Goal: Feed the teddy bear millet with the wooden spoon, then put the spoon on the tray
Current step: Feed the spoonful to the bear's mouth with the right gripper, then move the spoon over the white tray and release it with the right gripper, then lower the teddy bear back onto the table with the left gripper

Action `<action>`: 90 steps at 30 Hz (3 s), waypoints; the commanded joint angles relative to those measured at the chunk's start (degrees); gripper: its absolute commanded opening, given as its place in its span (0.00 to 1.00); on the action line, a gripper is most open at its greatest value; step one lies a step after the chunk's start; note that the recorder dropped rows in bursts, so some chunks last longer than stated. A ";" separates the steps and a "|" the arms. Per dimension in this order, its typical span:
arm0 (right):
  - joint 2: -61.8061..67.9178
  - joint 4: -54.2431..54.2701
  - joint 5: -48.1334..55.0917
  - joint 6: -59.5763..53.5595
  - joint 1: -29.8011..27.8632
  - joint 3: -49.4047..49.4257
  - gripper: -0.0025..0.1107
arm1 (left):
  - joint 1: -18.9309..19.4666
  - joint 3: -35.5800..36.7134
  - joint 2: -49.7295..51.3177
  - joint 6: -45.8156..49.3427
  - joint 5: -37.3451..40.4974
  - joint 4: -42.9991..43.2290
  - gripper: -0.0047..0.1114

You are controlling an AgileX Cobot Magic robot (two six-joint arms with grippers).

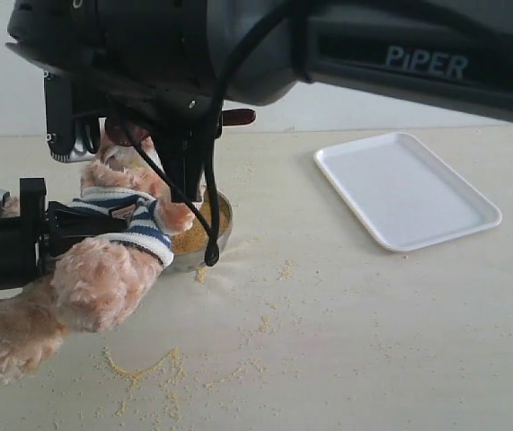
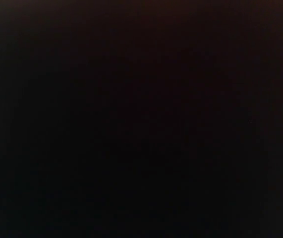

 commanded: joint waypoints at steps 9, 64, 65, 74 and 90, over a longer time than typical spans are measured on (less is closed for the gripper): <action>-0.41 -6.36 2.11 2.32 2.78 -0.04 0.02 | -0.48 -0.45 -0.59 0.48 1.76 -0.65 0.08; 4.12 64.01 -52.63 -11.62 -53.13 31.27 0.35 | 6.37 -1.19 -0.59 -0.17 1.76 -0.65 0.08; 4.12 64.01 -52.63 -11.21 -53.13 31.27 0.43 | 6.37 -1.19 -0.59 -0.17 1.76 -0.65 0.08; -13.86 64.26 -42.65 -2.80 -53.21 31.27 0.20 | 6.37 -1.19 -0.59 -0.17 1.76 -0.65 0.08; -96.22 64.24 -80.74 9.10 -53.25 101.96 0.02 | 6.37 -1.19 -0.59 0.91 1.76 -0.65 0.08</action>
